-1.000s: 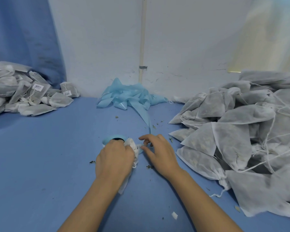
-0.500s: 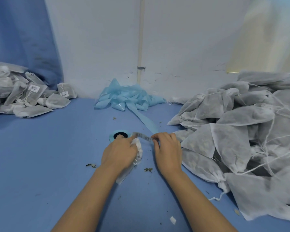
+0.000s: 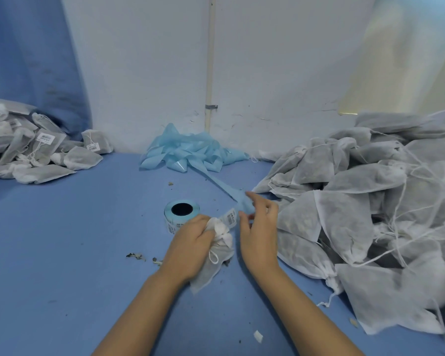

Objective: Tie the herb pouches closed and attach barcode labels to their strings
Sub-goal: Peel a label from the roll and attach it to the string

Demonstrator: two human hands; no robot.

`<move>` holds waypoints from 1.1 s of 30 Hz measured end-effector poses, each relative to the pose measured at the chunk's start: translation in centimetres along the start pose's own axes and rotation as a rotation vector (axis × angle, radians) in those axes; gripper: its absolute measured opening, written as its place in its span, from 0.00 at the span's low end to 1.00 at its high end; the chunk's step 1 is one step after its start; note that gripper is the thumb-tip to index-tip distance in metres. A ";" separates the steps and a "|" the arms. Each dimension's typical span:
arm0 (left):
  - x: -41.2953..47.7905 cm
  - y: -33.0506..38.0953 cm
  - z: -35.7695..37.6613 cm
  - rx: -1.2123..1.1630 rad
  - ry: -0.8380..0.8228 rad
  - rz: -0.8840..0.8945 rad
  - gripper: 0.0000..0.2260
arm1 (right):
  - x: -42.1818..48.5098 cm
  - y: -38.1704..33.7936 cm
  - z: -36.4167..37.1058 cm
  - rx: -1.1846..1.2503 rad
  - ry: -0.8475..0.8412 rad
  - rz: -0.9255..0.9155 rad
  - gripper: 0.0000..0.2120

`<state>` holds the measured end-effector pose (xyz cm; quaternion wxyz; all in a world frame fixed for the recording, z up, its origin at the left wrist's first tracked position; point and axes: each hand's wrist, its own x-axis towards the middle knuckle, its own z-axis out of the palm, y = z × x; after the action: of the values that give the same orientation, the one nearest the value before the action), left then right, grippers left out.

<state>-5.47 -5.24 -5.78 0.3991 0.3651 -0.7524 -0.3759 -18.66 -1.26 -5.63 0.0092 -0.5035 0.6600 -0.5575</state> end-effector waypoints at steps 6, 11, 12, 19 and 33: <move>-1.0 0.6 0.3 -0.372 0.030 -0.146 0.16 | -1.1 0.5 -0.2 0.296 -0.231 0.240 0.15; -1.3 0.6 0.3 -0.414 0.013 -0.157 0.22 | -1.3 0.8 -0.3 0.184 -0.263 0.130 0.15; -1.3 0.5 0.3 -0.416 0.011 -0.151 0.22 | -1.3 0.9 -0.3 0.161 -0.262 0.109 0.15; -1.4 0.6 0.3 -0.454 -0.020 -0.179 0.13 | -1.7 0.7 0.0 0.328 -0.262 0.175 0.10; -1.2 0.3 0.3 -0.397 -0.023 -0.190 0.06 | -1.4 0.9 -0.2 0.308 -0.221 0.154 0.12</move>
<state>-5.33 -4.01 -6.02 0.4173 0.3443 -0.6302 -0.5569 -18.66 -0.28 -6.96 0.2013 -0.5023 0.5985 -0.5907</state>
